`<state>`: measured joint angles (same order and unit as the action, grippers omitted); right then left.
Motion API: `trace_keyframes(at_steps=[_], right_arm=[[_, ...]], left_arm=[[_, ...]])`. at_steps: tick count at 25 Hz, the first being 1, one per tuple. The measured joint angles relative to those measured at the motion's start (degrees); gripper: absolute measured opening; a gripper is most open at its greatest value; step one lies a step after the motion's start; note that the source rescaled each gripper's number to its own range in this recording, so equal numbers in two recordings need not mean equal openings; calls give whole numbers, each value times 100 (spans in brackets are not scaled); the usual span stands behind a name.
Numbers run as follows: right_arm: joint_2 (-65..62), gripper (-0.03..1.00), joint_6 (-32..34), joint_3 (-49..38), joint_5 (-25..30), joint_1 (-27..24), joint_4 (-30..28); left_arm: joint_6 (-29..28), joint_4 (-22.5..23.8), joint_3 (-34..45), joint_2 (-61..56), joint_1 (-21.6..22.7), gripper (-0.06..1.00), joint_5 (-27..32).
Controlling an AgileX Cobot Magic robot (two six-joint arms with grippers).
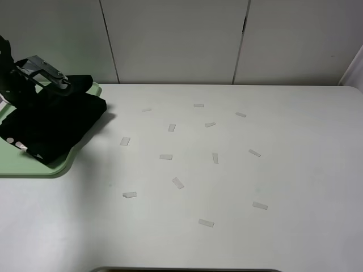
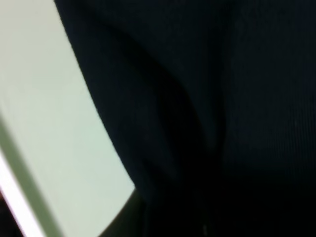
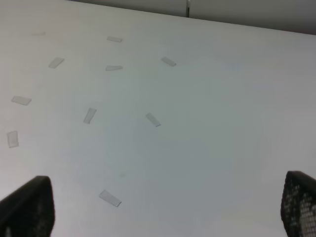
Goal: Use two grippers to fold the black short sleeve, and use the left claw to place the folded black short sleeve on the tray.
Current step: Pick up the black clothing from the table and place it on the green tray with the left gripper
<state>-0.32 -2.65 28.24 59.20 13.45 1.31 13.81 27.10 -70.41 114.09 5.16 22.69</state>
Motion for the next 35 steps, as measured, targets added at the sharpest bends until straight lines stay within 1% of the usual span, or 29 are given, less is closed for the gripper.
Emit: trace_keyframes(at_steps=[8,11,14,16,20,22,25,29,35], right_arm=[[0,100,0,0,0,0,0],[0,100,0,0,0,0,0],[0,100,0,0,0,0,0],[0,100,0,0,0,0,0],[0,100,0,0,0,0,0],[0,100,0,0,0,0,0],[0,100,0,0,0,0,0],[0,100,0,0,0,0,0],[0,100,0,0,0,0,0]], left_arm=[[-11,107,729,-5,568,12,-608],[-16,104,880,-5,696,12,-833],[-21,104,886,-5,720,12,-873],[-164,104,888,-5,726,12,-924],[-872,121,917,-5,797,12,-1179],[-1086,121,928,-5,850,12,-1305],[-1186,121,935,-5,943,12,-1421],[-1293,122,935,-5,1053,12,-1406],[-1440,122,993,-5,1062,12,-1312]])
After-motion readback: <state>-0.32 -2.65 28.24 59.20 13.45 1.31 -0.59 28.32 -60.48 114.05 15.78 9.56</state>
